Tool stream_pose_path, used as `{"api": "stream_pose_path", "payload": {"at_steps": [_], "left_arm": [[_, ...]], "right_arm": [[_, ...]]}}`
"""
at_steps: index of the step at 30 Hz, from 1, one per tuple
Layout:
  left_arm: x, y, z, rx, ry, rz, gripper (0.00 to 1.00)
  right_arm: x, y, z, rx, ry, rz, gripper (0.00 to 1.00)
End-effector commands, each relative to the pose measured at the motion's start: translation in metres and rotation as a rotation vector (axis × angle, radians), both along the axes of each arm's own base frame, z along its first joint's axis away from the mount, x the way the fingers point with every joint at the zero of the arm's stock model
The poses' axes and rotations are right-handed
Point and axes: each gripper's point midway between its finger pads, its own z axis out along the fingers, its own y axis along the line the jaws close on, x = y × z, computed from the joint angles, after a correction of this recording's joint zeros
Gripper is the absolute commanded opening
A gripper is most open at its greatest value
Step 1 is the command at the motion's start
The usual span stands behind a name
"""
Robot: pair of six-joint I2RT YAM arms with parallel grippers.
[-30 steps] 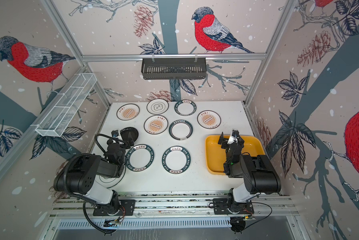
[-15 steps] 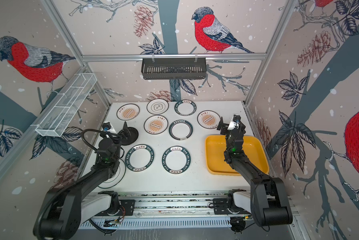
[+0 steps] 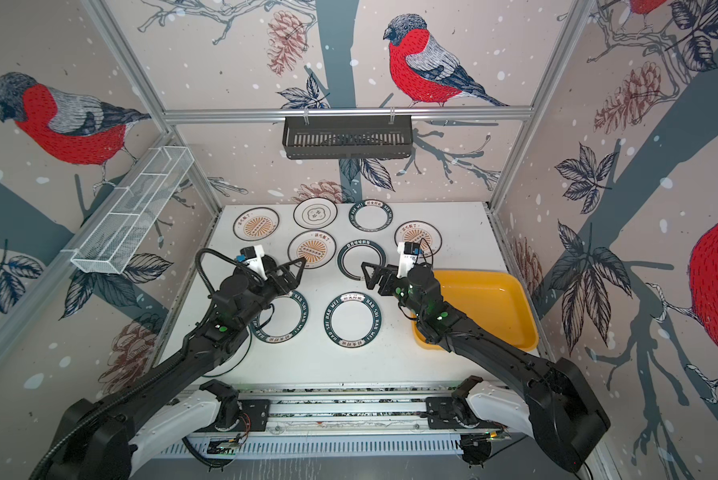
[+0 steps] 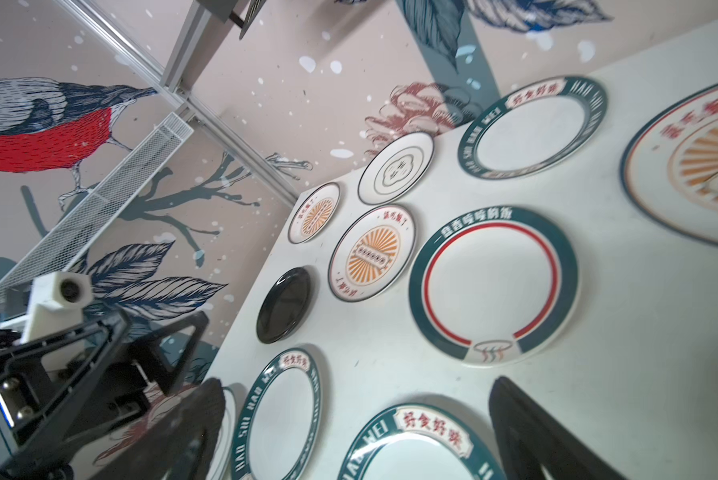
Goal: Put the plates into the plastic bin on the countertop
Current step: 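Lower the left gripper onto the green-rimmed plate while the right arm hovers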
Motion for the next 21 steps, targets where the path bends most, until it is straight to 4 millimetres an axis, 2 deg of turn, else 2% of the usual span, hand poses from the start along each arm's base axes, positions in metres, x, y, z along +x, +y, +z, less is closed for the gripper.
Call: {"api": "stream_pose_path", "payload": {"at_steps": [1,5,7,10,12,15,18,21], "left_arm": [[-0.011,-0.016,0.018,-0.101,-0.004,-0.025,0.97],[-0.018,-0.036,0.014,-0.127,0.014,-0.131,0.96],[-0.023,-0.043,0.009,-0.157,0.013,-0.188,0.96],[-0.028,-0.056,0.018,-0.172,-0.042,-0.287,0.96],[-0.021,-0.063,0.007,-0.103,0.017,-0.304,0.96],[-0.024,-0.074,-0.013,0.011,0.088,-0.379,0.96],[-0.025,-0.074,-0.034,0.094,0.167,-0.388,0.96],[-0.028,-0.069,-0.053,0.179,0.226,-0.389,0.96]], "right_arm": [[-0.002,0.015,0.024,0.083,-0.005,-0.015,1.0],[0.003,0.009,0.016,0.107,0.065,-0.078,1.0],[0.002,0.013,0.019,0.102,0.041,-0.049,1.0],[0.008,0.013,0.019,0.065,0.035,-0.061,1.0],[0.016,0.004,0.018,0.006,0.039,-0.118,1.0],[0.022,-0.012,0.02,-0.082,0.002,-0.192,1.0],[0.024,-0.027,0.029,-0.142,-0.046,-0.246,1.0],[0.025,-0.039,0.028,-0.193,-0.051,-0.283,1.0]]}}
